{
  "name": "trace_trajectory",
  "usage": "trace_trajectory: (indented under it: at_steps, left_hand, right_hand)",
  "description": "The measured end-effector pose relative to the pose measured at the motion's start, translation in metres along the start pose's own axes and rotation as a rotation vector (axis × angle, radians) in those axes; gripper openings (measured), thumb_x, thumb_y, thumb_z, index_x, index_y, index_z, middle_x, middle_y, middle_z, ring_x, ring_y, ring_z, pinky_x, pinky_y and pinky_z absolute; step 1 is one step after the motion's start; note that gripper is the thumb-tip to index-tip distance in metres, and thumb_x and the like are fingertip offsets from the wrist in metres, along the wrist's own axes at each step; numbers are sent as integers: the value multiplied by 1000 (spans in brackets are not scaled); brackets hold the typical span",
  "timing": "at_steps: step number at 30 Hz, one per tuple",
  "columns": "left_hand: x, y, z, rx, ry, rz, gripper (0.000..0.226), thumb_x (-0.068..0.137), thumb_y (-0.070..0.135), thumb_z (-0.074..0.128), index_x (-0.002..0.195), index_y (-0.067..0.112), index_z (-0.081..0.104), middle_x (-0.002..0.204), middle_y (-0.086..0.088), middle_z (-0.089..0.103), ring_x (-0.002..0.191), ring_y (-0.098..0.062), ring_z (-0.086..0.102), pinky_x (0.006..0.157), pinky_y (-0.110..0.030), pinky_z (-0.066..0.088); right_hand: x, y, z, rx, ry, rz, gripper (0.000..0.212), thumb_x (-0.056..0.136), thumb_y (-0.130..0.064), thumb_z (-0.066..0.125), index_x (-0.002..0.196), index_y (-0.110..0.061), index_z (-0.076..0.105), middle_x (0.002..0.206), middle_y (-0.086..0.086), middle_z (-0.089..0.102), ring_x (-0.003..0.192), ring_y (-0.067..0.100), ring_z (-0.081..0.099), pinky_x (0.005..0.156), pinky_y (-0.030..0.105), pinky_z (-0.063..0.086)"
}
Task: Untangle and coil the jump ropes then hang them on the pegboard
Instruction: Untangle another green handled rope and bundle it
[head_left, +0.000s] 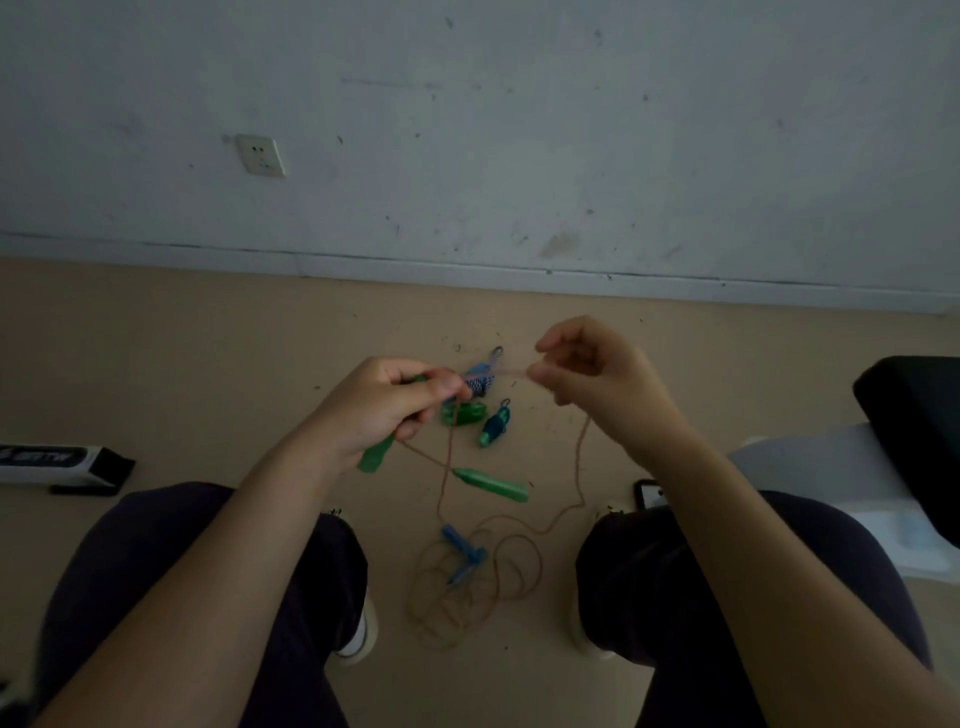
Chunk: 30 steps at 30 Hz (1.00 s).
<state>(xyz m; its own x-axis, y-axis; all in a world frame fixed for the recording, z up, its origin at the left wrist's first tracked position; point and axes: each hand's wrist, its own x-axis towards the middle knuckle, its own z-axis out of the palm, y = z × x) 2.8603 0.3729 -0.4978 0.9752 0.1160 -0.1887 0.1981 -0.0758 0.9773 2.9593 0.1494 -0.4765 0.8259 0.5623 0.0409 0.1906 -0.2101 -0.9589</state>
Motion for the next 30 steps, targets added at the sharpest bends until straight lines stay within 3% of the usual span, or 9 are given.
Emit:
trace_trajectory:
  at_steps: [2, 5, 6, 8, 10, 14, 21, 24, 30]
  left_hand:
    - [0, -1, 9, -5, -68, 1, 24, 78, 43, 70, 89, 25, 82, 58, 6, 52, 46, -6, 40, 47, -19, 34]
    - [0, -1, 18, 23, -122, -8, 22, 77, 43, 72, 87, 26, 81, 60, 5, 55, 47, -8, 41, 47, -19, 36]
    - [1, -1, 18, 22, -115, -9, 25, 77, 43, 73, 88, 24, 81, 60, 4, 55, 46, -8, 41, 47, -19, 36]
    - [2, 1, 11, 30, -89, -9, 32, 77, 45, 71, 93, 18, 81, 59, 5, 55, 46, -8, 41, 47, -19, 36]
    - [2, 2, 1, 42, -62, -4, 34, 77, 46, 70, 93, 19, 81, 58, 6, 54, 46, -8, 40, 47, -18, 36]
    - [1, 1, -3, 5, -14, -8, 28, 76, 45, 70, 88, 21, 81, 58, 5, 52, 45, -8, 39, 47, -19, 34]
    - [4, -4, 16, -15, -143, 2, 26, 78, 44, 73, 92, 23, 81, 59, 4, 53, 45, -7, 39, 46, -18, 35]
    - [5, -4, 11, -17, -131, 2, 31, 79, 43, 73, 98, 20, 80, 60, 5, 54, 45, -7, 41, 47, -18, 37]
    - [6, -5, 7, -74, -130, -14, 29, 78, 37, 74, 98, 17, 80, 63, 2, 58, 51, -11, 50, 51, -22, 45]
  right_hand:
    - [-4, -1, 14, -50, -147, -3, 20, 82, -15, 75, 98, -13, 64, 79, -4, 67, 68, 7, 63, 65, 21, 54]
    - [-8, -2, 30, -63, -208, 5, 17, 83, -7, 74, 97, -4, 65, 89, 17, 69, 80, 32, 67, 78, 47, 58]
    - [-7, -1, 31, -53, -193, 5, 15, 84, -6, 73, 95, -4, 64, 90, 19, 69, 83, 35, 67, 80, 49, 56]
    - [-4, 0, 24, -67, -122, -8, 9, 86, -9, 71, 91, -9, 64, 80, 3, 70, 75, 19, 68, 70, 34, 58]
    - [0, 0, 13, -56, 6, -9, 7, 89, -14, 68, 89, -14, 62, 70, -7, 63, 61, 1, 58, 59, 20, 49]
    - [3, 1, -7, 49, 89, -3, 11, 87, -16, 70, 92, -16, 61, 72, -4, 64, 61, 8, 56, 61, 28, 49]
    - [-4, 4, 25, 2, -210, 15, 9, 86, -7, 72, 93, -10, 66, 71, -10, 67, 58, -4, 58, 54, 10, 42]
    - [-3, 2, 22, -23, -114, 2, 6, 90, -7, 66, 90, -13, 64, 66, -14, 65, 56, -6, 55, 53, 10, 42]
    - [-3, 1, 21, 12, 103, -18, 7, 94, -4, 60, 99, 1, 61, 76, 1, 59, 59, -1, 52, 59, 18, 45]
